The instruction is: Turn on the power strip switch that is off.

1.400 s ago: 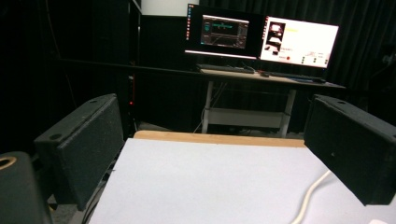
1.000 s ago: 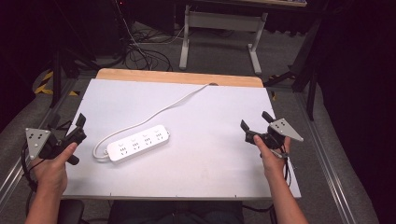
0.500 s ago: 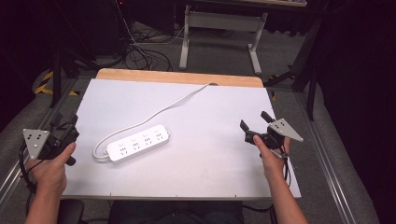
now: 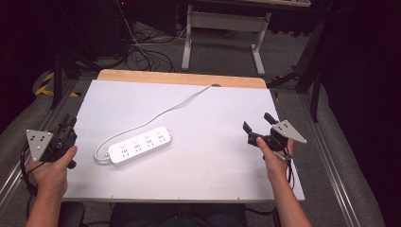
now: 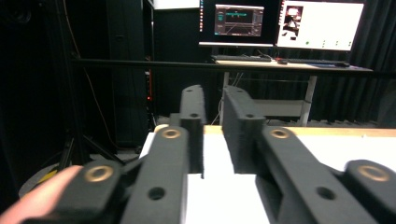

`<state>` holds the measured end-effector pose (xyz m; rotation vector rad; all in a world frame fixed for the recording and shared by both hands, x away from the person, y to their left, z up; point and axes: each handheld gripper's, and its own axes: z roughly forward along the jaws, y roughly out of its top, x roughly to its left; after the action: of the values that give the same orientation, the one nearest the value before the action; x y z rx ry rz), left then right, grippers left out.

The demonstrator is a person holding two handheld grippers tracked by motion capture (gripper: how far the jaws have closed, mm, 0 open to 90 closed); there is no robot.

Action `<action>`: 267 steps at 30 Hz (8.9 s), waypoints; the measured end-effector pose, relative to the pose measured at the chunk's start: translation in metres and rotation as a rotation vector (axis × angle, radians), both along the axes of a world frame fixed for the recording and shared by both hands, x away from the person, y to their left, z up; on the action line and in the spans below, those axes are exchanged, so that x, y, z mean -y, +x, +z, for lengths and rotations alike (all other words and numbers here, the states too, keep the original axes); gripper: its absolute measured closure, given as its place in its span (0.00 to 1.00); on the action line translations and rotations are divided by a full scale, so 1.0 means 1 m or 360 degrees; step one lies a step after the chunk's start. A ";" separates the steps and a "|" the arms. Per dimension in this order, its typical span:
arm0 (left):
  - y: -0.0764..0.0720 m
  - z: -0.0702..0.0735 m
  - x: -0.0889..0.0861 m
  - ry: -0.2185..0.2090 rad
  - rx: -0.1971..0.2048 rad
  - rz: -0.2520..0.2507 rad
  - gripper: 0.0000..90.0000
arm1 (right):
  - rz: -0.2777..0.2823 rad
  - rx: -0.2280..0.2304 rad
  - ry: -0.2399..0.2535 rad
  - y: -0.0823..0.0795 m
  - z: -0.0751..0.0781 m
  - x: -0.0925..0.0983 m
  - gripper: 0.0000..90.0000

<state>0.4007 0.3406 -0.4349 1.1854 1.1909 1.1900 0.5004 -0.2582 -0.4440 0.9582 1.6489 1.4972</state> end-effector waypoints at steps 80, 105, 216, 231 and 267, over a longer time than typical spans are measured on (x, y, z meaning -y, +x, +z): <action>0.036 0.001 0.061 0.0336 -0.0426 -0.0679 1.00 | 0.0009 0.0000 0.0008 -0.002 0.000 0.001 0.09; 0.057 -0.003 0.080 0.0370 -0.0675 -0.0852 1.00 | -0.0006 0.0009 0.0012 -0.003 0.001 0.002 0.10; 0.098 -0.026 0.128 0.0498 -0.1192 -0.0899 1.00 | -0.0020 0.0022 0.0037 -0.007 0.002 0.001 0.10; 0.099 -0.026 0.139 0.0553 -0.1218 -0.0885 1.00 | -0.0023 0.0045 0.0044 -0.010 0.004 0.003 0.10; 0.099 -0.023 0.140 0.0572 -0.1242 -0.0873 1.00 | -0.0015 0.0039 0.0024 -0.012 0.005 0.000 0.10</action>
<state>0.4997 0.2005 -0.4582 2.2045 1.0838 0.5230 0.4888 -0.2584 -0.4393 0.9514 1.6156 1.5114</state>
